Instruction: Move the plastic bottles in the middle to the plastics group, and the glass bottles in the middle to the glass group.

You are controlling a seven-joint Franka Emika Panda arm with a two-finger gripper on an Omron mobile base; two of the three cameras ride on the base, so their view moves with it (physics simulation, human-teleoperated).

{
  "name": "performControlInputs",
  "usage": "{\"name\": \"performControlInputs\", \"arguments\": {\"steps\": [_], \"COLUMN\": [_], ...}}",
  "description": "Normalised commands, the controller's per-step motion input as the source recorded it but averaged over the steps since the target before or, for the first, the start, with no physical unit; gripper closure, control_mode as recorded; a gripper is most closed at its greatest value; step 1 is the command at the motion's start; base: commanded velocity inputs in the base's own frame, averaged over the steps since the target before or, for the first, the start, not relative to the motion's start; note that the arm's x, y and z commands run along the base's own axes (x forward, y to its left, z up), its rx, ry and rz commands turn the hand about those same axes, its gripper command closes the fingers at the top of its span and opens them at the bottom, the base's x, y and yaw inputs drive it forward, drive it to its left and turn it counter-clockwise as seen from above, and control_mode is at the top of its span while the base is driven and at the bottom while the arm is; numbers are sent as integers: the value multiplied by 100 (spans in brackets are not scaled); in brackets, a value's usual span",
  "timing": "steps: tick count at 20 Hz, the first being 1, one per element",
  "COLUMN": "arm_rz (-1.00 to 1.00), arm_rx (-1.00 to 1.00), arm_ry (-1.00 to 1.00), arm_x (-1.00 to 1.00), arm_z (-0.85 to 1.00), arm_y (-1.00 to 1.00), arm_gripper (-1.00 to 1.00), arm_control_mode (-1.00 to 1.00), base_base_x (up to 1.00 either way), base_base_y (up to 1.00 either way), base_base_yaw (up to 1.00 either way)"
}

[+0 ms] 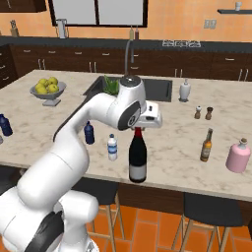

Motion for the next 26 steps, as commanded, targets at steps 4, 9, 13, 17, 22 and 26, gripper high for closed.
{"name": "performControlInputs", "arguments": {"steps": [4,9,13,17,22,26], "arm_rz": [-1,0,0,0,0,-4], "arm_rx": [0,0,0,0,3,0], "arm_ry": [0,0,0,0,-15,-11], "arm_x": [23,38,44,40,32,31], "arm_z": [0,0,0,0,0,-7], "arm_y": [-77,-69,-66,-75,-64,-37], "arm_gripper": [100,100,100,100,100,100], "arm_control_mode": [-100,-100,-100,-100,-100,-100], "base_base_x": [0,0,0,0,0,0], "base_base_y": [0,0,0,0,0,0], "base_base_yaw": [0,0,0,0,0,0]}}
